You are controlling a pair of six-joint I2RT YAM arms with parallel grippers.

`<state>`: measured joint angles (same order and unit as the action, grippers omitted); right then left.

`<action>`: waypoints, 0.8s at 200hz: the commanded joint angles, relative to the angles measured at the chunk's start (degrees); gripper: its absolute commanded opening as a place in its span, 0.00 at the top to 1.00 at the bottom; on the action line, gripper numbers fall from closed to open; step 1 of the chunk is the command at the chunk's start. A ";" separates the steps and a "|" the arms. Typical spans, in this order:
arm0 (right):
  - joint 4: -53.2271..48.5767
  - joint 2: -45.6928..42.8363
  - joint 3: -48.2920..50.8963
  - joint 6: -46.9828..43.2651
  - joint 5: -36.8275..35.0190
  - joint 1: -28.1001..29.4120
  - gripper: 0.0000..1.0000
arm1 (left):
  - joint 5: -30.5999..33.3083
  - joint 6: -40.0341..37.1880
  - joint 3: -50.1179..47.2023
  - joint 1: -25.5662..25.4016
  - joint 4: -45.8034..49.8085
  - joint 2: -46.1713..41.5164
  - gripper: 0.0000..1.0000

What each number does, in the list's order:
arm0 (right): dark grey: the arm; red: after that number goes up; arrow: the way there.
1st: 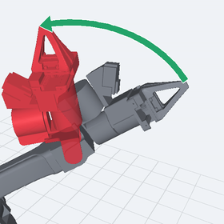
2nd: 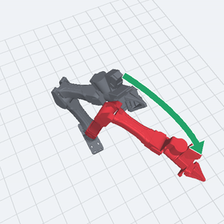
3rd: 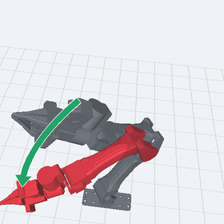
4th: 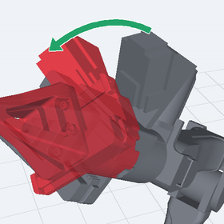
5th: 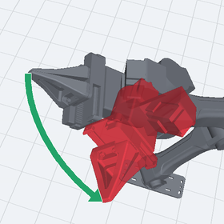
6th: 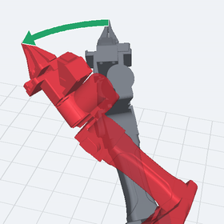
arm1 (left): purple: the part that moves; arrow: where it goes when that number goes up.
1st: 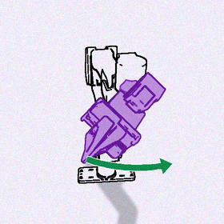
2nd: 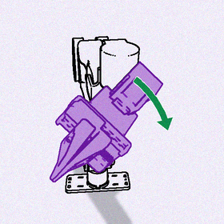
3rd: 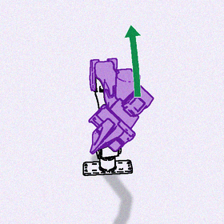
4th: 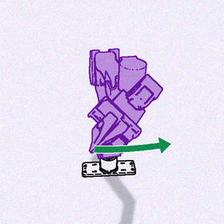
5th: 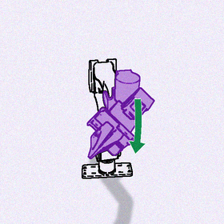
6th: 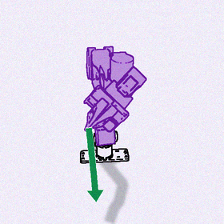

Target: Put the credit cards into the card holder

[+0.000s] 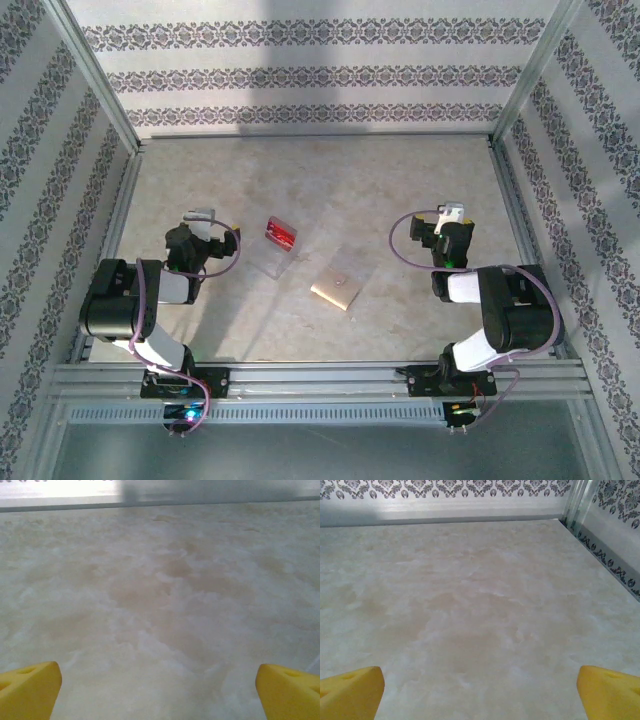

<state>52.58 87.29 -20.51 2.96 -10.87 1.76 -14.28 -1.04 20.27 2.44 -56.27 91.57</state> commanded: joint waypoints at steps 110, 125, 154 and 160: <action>0.86 -0.45 -0.76 -0.42 1.29 0.59 0.02 | 2.42 0.78 1.26 0.29 0.28 -0.16 0.00; 0.86 -0.43 -0.76 -0.39 1.54 0.52 0.02 | 2.35 0.71 1.35 0.29 0.51 -0.09 0.00; 0.77 -0.43 -0.76 -0.41 1.56 0.47 0.02 | 2.42 0.69 1.30 0.29 0.51 -0.14 0.00; 0.77 -0.44 -0.76 -0.41 1.56 0.51 0.02 | 2.42 0.70 1.34 0.29 0.46 -0.16 0.00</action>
<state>52.56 87.29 -20.51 2.96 -10.20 1.76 -11.94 -0.64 20.64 2.42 -56.12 91.57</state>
